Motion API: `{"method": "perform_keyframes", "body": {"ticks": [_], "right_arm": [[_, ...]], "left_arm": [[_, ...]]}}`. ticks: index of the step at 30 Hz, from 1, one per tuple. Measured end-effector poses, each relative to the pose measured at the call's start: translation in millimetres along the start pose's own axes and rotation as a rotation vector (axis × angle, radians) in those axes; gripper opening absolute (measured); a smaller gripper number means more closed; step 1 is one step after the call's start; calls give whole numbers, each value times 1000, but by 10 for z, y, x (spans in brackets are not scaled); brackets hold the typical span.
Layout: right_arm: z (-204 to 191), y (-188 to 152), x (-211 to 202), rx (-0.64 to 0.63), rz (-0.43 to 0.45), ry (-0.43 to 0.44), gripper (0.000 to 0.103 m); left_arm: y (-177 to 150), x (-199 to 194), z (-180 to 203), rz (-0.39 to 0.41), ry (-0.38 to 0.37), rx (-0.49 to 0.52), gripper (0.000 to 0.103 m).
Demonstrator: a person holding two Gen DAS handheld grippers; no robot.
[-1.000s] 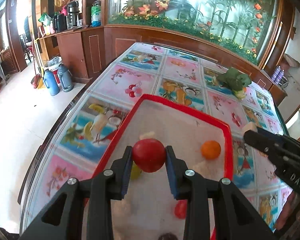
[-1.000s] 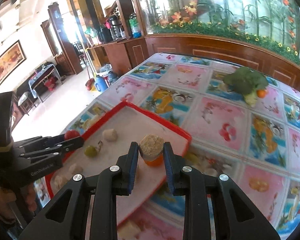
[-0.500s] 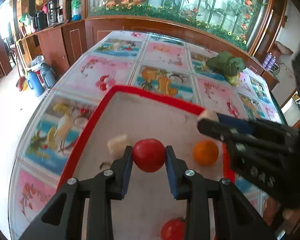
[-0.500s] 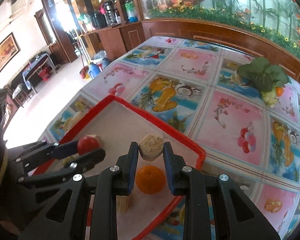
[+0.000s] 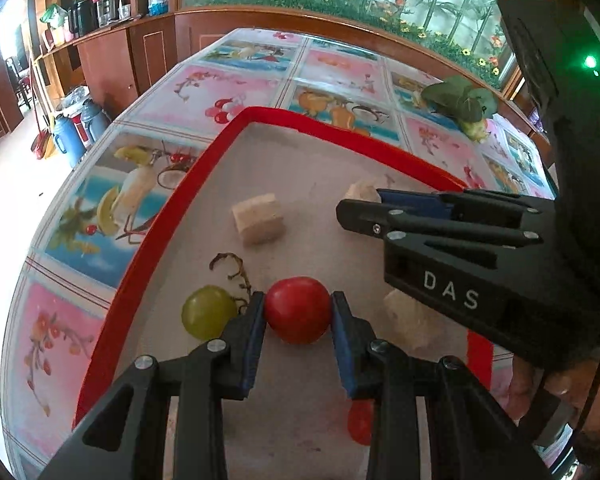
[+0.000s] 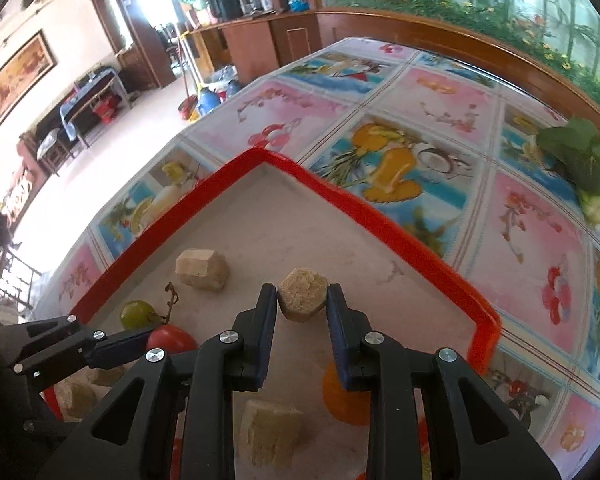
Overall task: Organize fruits
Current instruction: 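Lower and open both grippers to drop the tomato and bun into the tray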
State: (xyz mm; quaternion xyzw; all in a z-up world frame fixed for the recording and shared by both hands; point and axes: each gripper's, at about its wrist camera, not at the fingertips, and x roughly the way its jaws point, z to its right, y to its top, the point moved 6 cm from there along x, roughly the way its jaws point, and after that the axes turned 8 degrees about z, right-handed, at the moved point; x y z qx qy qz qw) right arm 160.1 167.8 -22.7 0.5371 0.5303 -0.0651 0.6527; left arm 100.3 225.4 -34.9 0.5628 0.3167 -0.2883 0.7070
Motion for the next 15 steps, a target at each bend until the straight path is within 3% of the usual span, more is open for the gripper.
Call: {"method": "perform_keyframes", "body": {"ticks": [15], "right_arm": [[-35,2,89,-49,-20,-38,27]], "left_arm": [[5,7,18,7,20,7,35]]}}
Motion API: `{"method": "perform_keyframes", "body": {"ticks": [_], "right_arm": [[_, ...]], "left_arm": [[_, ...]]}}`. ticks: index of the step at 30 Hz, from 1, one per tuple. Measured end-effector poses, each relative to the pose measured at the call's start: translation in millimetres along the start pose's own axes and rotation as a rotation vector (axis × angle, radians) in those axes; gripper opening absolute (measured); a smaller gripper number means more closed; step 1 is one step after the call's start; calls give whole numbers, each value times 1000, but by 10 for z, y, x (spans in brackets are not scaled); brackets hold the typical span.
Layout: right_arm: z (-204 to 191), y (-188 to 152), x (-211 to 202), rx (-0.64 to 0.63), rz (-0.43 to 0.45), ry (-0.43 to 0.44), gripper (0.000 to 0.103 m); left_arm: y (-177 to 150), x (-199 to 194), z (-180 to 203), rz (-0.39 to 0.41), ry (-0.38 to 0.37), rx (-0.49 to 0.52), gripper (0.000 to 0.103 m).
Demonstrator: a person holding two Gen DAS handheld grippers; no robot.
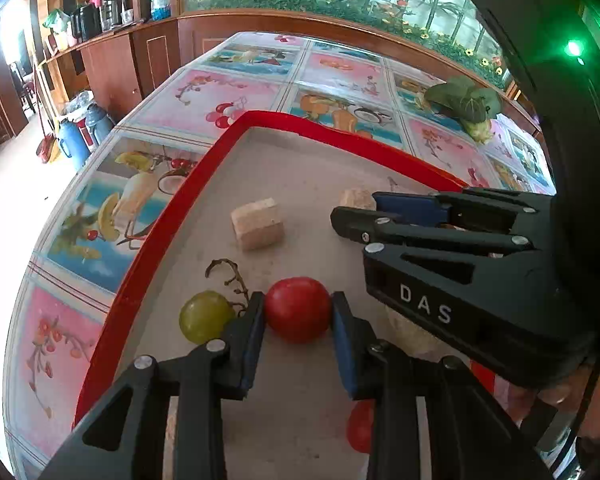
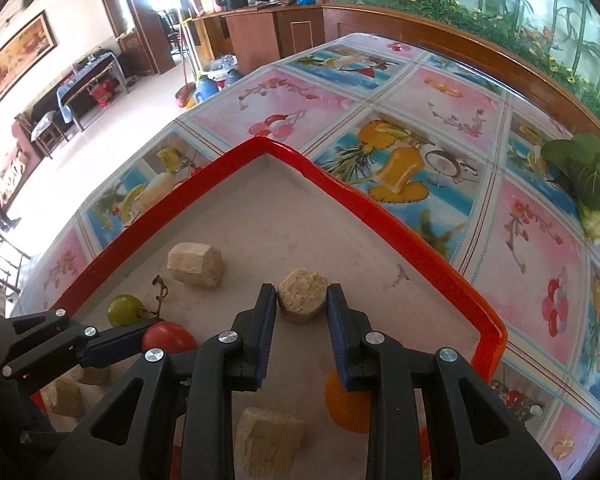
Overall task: Organize fruits
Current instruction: 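Lower and open both grippers to drop the tomato and bun into the tray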
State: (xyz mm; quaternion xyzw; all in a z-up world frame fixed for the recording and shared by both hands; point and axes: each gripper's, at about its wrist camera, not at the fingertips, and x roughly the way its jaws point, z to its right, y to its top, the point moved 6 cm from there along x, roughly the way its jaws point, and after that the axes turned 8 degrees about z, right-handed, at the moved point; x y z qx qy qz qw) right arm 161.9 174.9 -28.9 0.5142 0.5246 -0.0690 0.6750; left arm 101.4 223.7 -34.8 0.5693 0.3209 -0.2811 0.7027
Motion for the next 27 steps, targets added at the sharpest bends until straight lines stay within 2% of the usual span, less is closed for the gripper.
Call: {"method": "perform_keyframes", "body": {"ticks": [1,2,8,11,17,22,27], "right_arm": [[5,0,-3,0,0,-6,29],[16,1,-11,2,1,-12,33],[75,-27,-69,10,-1,-36,33],[103,-46,-129,14,3,-53,33],[178,-93,-332,21,22,-105,33],[278,-165,-568,78,44,-135,33],[277,-299,-836,108,57,-134,35]], "left_arm": [[-1,-2,-1,-2,-1,-2,36],[-2,-2,4,-3,-2,-2,41],[17,-79,65,27,3,21,64],[31,-127,86,39,5,29,70],[63,-268,123,72,2,54,79],[61,-462,163,112,27,86,83],[-28,-654,147,128,73,73,85]]}}
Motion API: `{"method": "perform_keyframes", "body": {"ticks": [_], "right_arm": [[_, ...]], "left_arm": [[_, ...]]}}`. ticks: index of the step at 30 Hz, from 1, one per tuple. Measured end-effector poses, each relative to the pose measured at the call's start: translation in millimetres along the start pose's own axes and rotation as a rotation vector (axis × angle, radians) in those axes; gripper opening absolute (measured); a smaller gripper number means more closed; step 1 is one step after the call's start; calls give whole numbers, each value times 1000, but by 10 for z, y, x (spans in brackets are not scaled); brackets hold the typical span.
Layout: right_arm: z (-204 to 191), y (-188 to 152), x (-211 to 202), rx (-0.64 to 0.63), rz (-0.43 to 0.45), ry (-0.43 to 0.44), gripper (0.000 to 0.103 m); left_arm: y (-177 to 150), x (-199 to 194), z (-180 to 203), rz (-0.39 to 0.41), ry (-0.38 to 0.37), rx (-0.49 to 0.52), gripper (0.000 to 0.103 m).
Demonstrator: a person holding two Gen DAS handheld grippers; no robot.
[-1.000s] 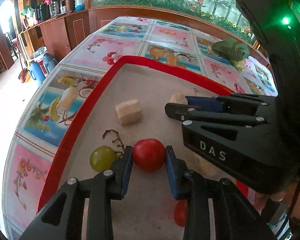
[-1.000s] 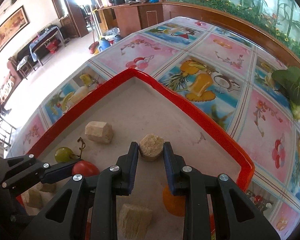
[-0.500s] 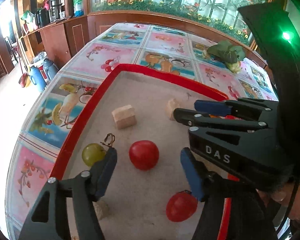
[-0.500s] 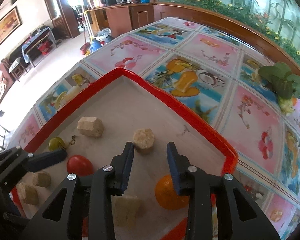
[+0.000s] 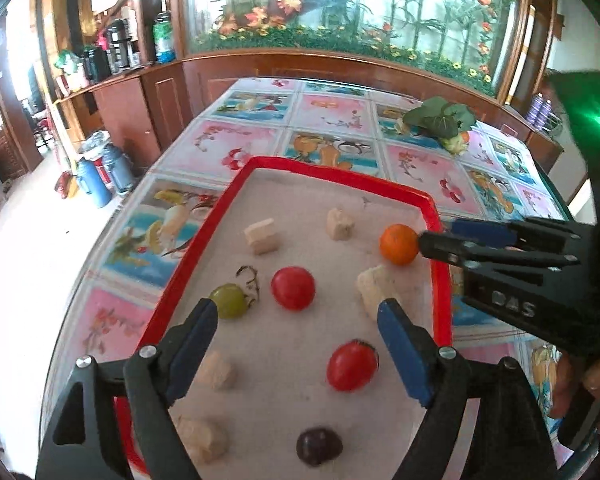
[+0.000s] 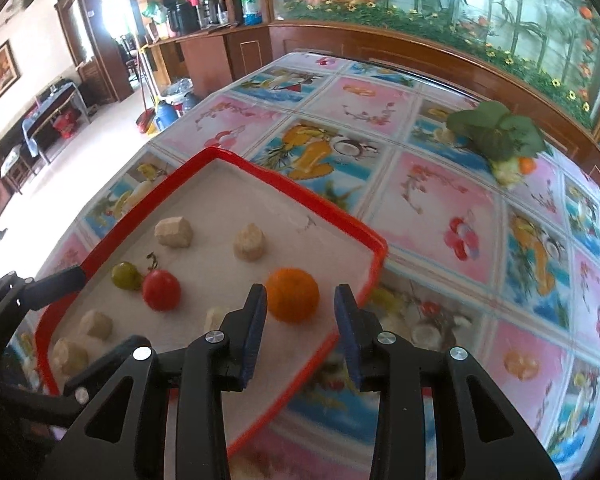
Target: Organize fruits
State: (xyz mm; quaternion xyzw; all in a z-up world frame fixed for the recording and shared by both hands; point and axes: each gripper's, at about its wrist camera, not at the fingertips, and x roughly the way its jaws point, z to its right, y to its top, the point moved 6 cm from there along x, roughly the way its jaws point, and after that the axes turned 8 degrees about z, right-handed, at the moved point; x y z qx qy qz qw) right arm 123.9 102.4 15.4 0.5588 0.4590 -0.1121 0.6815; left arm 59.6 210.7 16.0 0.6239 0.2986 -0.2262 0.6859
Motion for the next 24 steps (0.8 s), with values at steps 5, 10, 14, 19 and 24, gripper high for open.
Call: {"method": "perform_keyframes", "body": {"ticks": [5,10,14,19,24], "right_arm": [[-40,-200,-306,-6,17,19,40],[-98,-554,-689,-17,33,31,54],[-216,-858,-867,-67,1,31,55],[-272,-1164,-1007,-75,-26,4,75],[-309,-1292,-1103,-69,-25,12,76]], "left_arm": [[-148,-257,-112,13,63,-37,85],[-339,-507,-203,38,100,-97,91],[-510,-639,-161,38,102,-114,93],[-817,-788,-63,12,66,-148,93],[-1040,-877,-51,-30,104,-169,99]]}}
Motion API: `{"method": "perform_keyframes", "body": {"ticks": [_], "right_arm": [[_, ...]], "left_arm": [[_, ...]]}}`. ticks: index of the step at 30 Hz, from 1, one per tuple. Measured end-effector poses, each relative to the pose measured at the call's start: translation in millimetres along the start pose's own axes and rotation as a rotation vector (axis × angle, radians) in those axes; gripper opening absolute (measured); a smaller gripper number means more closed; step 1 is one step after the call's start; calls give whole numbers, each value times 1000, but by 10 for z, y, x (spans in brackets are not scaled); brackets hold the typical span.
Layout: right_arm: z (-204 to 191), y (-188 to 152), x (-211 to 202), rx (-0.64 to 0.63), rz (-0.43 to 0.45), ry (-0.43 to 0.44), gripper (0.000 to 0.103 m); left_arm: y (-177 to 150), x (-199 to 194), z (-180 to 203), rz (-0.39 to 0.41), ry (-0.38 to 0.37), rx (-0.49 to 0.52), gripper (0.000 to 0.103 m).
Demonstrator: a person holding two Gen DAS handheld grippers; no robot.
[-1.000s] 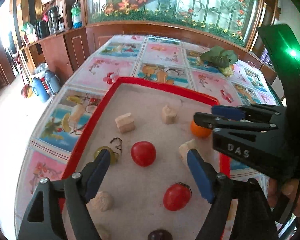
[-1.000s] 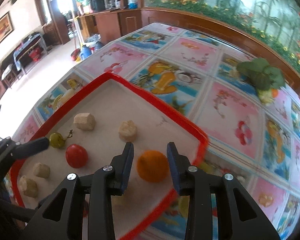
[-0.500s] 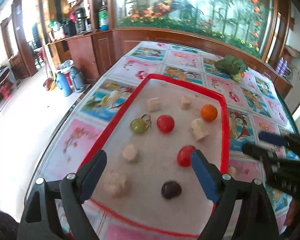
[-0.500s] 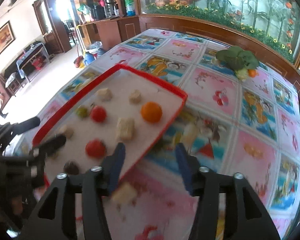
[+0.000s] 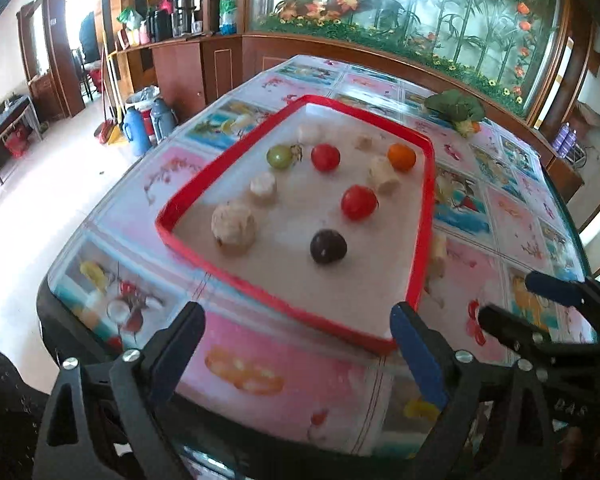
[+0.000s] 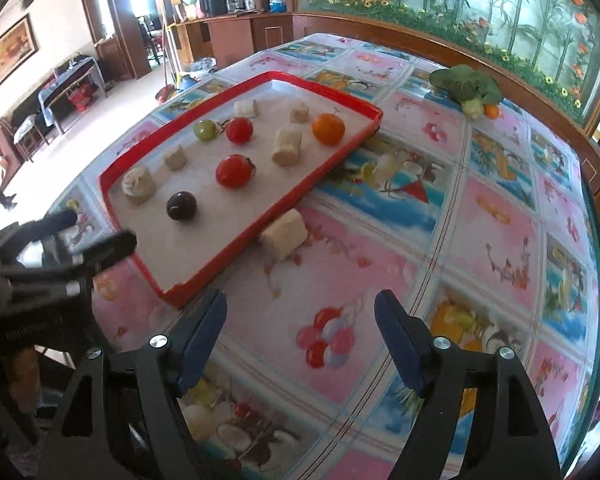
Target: Organize fruits
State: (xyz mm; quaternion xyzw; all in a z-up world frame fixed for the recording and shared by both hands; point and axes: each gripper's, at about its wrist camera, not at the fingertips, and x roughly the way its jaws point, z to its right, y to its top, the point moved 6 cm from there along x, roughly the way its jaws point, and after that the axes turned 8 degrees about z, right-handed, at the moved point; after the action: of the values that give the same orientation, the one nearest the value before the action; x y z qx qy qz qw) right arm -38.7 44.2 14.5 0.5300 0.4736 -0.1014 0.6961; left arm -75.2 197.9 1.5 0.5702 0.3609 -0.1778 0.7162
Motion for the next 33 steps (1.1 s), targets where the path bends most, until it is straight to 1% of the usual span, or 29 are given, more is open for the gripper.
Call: {"method": "perform_keyframes", "body": {"ticks": [1,3,7,12,15,19,22,26,29,33], "right_arm": [[4,0,-5,-4,3,-5,76],[4,-9,5,-13,-3,-13,76],[-31,-37,18,-51,-13,-25,76],[-54,-32,43,-99,-37,-39,76],[-65,-21,53,-127,-44,-50,76],[-98,-8,96,-170,-64,-59,76],[-122,5,113,-193,-69,-66,76],[-140,5,137,-200,-76,-65,76],[-146,-4,162,-197,-84,-58,76],[-147,-12,190,-188,-92,-50,76]], "left_arm": [[-21,-6,0,-1,18,15,100],[-38,-50,8,25,49,49,100],[-67,-107,-10,60,166,88,100],[-94,-155,15,74,189,144,100],[-100,-133,11,38,167,140,100],[-123,-70,-65,-22,116,90,100],[-141,-53,-90,-35,116,91,100],[-186,-21,-91,-72,101,96,100],[-219,-19,-72,-86,86,105,100],[-257,16,-38,-120,45,92,100]]}}
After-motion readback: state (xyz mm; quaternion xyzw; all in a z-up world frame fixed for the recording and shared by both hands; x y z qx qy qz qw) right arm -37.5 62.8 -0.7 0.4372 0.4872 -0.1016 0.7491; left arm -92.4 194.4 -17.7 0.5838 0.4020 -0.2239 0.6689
